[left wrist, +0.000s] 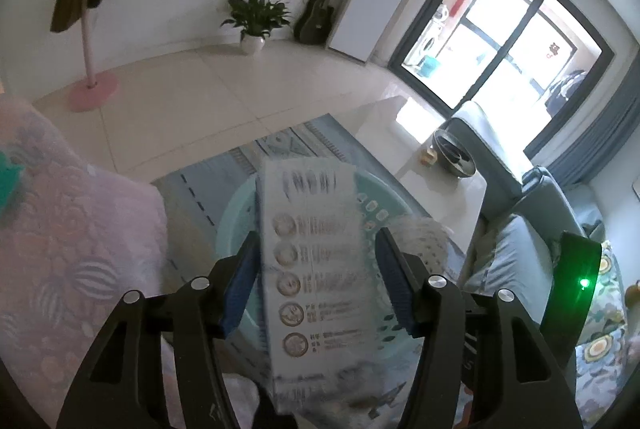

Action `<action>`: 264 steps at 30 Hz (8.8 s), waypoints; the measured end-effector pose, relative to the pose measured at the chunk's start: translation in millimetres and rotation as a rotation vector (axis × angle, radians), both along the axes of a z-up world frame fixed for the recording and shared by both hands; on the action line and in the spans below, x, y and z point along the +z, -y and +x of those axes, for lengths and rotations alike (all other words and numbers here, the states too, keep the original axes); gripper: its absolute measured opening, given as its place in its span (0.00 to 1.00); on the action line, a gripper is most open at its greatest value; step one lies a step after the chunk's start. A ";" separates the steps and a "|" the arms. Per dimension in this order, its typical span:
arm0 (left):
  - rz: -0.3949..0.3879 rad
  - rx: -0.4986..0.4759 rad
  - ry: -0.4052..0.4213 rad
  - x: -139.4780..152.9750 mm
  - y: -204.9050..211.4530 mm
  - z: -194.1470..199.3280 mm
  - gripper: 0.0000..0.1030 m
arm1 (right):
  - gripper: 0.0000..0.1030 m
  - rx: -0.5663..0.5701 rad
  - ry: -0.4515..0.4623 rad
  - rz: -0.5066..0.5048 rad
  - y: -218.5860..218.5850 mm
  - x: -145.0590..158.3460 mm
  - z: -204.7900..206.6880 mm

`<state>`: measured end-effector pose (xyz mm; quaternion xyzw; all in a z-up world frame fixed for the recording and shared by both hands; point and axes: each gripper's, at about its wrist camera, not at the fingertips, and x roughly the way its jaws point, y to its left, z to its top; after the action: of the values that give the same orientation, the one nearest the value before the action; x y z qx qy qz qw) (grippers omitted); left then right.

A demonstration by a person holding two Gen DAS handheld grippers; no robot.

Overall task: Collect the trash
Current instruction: 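Carry both items to the blue basket and open both tools to drop them, then grasp the clear plastic bottle with the left tool while the right grasps the dark milk carton, then carry bottle and carton to the basket and open both tools over it, then grasp the pink-white spray can with the left tool while the right grasps the snack box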

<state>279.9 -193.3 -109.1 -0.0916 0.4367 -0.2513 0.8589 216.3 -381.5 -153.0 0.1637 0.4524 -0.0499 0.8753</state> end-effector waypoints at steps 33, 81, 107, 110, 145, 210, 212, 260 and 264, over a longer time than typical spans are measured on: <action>-0.052 0.188 0.326 115.6 -143.3 -152.8 0.75 | 0.61 0.274 0.288 -0.003 -138.5 117.4 -78.6; 0.361 0.350 -0.069 17.4 -351.6 -240.0 0.48 | 0.32 0.673 0.039 0.069 -359.9 58.4 -92.2; 0.179 0.228 0.204 92.0 -246.6 -189.2 0.44 | 0.29 0.446 0.292 -0.023 -237.2 118.8 -92.9; 0.177 0.185 0.215 94.8 -223.5 -174.3 0.44 | 0.29 0.390 0.289 -0.021 -208.8 118.6 -85.7; 0.182 -0.180 -0.014 -11.3 0.1 -31.3 0.55 | 0.44 -0.115 -0.056 0.131 22.6 -15.7 -8.5; 0.366 0.394 0.080 35.7 -371.5 -128.9 0.69 | 0.66 0.520 0.089 0.038 -372.5 69.3 84.6; 0.338 0.340 0.050 34.6 -368.1 -129.9 0.70 | 0.69 0.526 0.074 0.069 -373.0 65.6 90.1; 0.039 0.469 0.153 69.7 -370.8 -219.6 0.45 | 0.46 0.806 0.169 0.038 -428.3 104.1 20.2; 0.035 0.493 0.168 74.4 -385.3 -230.0 0.45 | 0.46 0.801 0.107 0.031 -455.8 88.5 47.3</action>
<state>49.9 192.0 -34.8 -0.1592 0.3327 -0.0336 0.9289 263.6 74.3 -64.6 -0.0102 0.4351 0.3104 0.8451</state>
